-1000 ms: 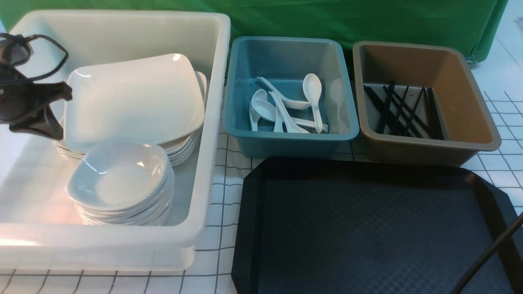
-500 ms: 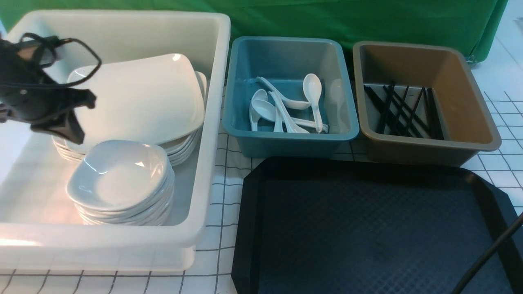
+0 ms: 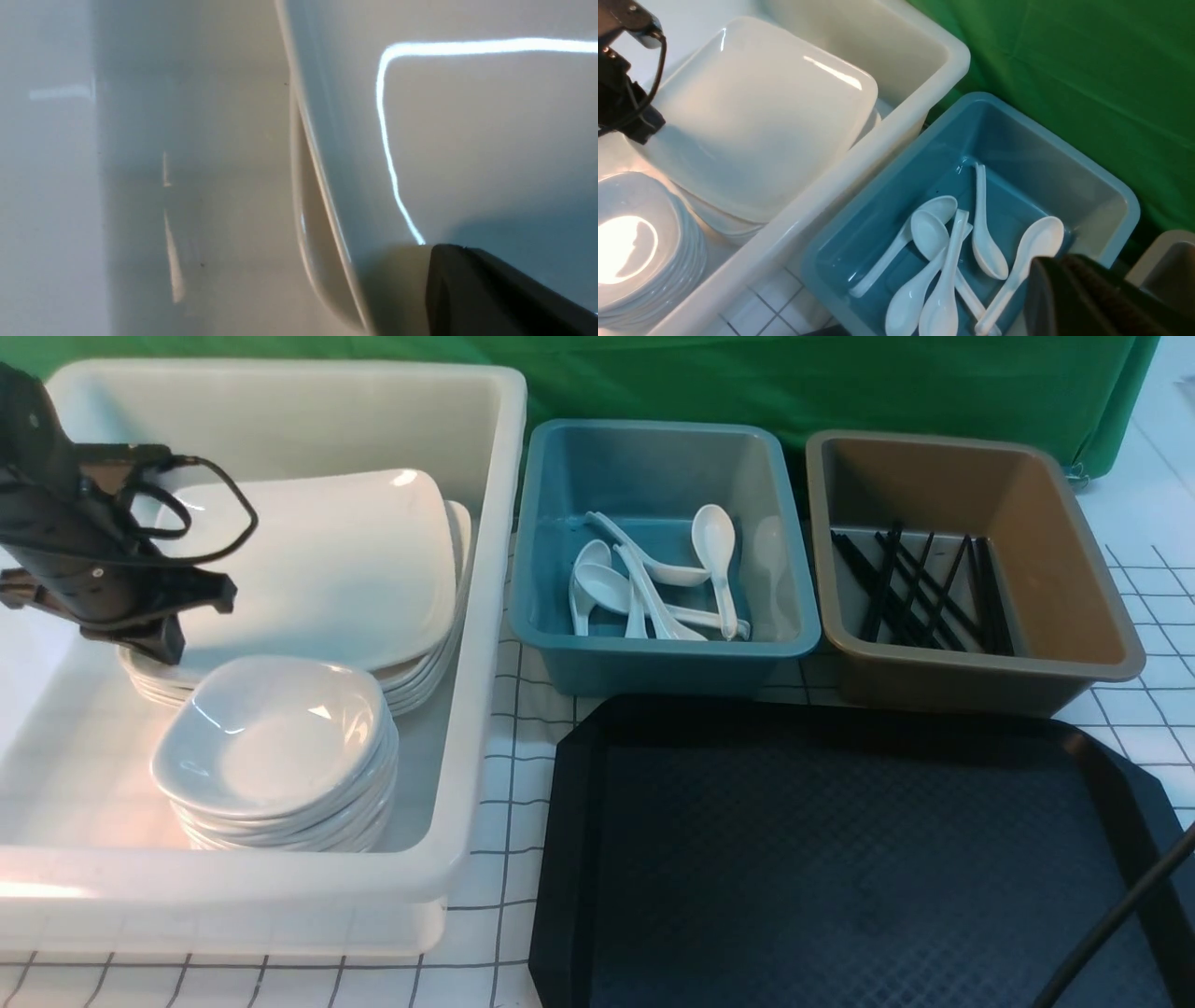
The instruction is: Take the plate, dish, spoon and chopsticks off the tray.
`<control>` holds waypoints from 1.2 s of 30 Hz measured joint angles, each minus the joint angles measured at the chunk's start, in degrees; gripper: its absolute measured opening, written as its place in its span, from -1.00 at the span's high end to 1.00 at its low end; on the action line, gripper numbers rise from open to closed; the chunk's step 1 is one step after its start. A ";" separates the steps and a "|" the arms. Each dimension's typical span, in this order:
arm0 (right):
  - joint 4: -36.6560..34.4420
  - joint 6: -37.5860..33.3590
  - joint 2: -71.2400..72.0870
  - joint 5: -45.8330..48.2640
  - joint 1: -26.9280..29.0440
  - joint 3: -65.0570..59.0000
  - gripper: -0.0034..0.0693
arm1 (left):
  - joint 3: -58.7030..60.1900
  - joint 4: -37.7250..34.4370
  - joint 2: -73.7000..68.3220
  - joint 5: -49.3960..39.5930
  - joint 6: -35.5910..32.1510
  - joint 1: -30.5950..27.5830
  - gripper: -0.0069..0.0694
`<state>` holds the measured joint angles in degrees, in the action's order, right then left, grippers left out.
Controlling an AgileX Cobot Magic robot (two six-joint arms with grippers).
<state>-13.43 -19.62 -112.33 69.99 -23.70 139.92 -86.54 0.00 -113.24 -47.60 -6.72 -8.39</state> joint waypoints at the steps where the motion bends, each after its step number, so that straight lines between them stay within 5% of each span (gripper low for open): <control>1: 0.00 0.00 0.00 0.00 -0.13 0.00 0.82 | 0.00 1.19 -0.04 0.48 0.00 0.00 0.83; 6: -0.10 0.00 0.00 0.00 -1.01 0.00 0.82 | -0.33 2.78 -0.04 1.31 -0.06 -0.38 0.83; 13: -0.21 -0.06 0.00 0.00 -1.41 0.00 0.81 | -2.25 -5.53 4.03 -2.05 -5.06 -0.68 0.83; 26: 5.76 6.03 6.72 0.00 -1.41 -0.43 0.84 | 1.93 -8.05 32.81 -7.31 -8.23 8.89 0.83; 36: 18.84 13.59 31.31 -0.94 -1.41 -25.15 0.91 | 21.64 -17.50 60.68 -6.51 -11.96 11.74 0.83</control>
<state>5.41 -6.03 -81.02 69.05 -25.11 114.77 -64.90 -17.50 -52.56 -54.11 -18.67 3.35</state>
